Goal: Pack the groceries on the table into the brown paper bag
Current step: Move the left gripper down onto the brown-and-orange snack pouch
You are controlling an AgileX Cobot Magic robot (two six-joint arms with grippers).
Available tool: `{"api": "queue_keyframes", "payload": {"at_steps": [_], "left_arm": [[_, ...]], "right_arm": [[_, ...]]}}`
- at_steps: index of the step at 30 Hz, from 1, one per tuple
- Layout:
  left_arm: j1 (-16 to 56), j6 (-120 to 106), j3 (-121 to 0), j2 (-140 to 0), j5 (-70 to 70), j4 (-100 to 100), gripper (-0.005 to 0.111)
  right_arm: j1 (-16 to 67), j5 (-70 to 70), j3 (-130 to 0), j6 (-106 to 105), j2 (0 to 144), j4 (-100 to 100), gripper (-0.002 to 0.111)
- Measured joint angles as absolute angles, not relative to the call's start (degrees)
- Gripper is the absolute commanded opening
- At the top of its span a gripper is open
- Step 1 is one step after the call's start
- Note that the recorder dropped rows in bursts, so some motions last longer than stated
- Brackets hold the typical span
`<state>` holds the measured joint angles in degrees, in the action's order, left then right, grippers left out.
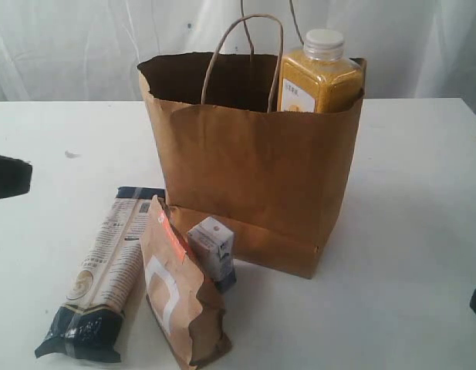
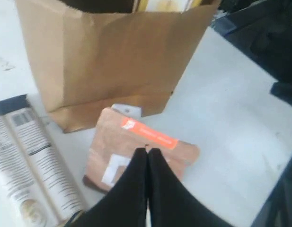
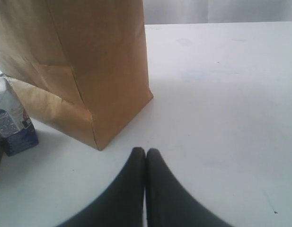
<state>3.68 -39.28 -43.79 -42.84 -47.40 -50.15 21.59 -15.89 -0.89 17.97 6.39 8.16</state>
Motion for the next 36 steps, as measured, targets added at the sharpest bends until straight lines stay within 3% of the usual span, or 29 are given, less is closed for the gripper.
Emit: {"api": "queue_keyframes", "payload": {"at_steps": [9,12,14,19,20,36], "left_arm": [[17.62,-3.94,-45.8,-37.05,-35.94,-22.91,0.0],[23.53,3.83,-45.67,-36.94,-33.67,-19.83,0.008],[27.24,6.82,-45.06,-37.88,-31.84,-18.62,0.024],[35.13,10.42,-44.54,-44.38,-27.12,-16.41,0.091],[36.5,12.25,-44.54,-46.6,-25.04,-16.27,0.096],[43.83,26.43,-55.26,-73.44,-19.58,-10.15,0.091]], "right_arm": [[21.59,-15.89,-0.89,17.97,6.39,8.16,0.0],[21.59,-15.89,-0.89,17.97,6.39,8.16,0.0],[21.59,-15.89,-0.89,17.97,6.39,8.16,0.0],[21.59,-15.89,-0.89,17.97,6.39,8.16,0.0],[21.59,-15.89,-0.89,18.07,6.39,8.16,0.0],[21.59,-15.89,-0.89,18.07,6.39,8.16,0.0]]}}
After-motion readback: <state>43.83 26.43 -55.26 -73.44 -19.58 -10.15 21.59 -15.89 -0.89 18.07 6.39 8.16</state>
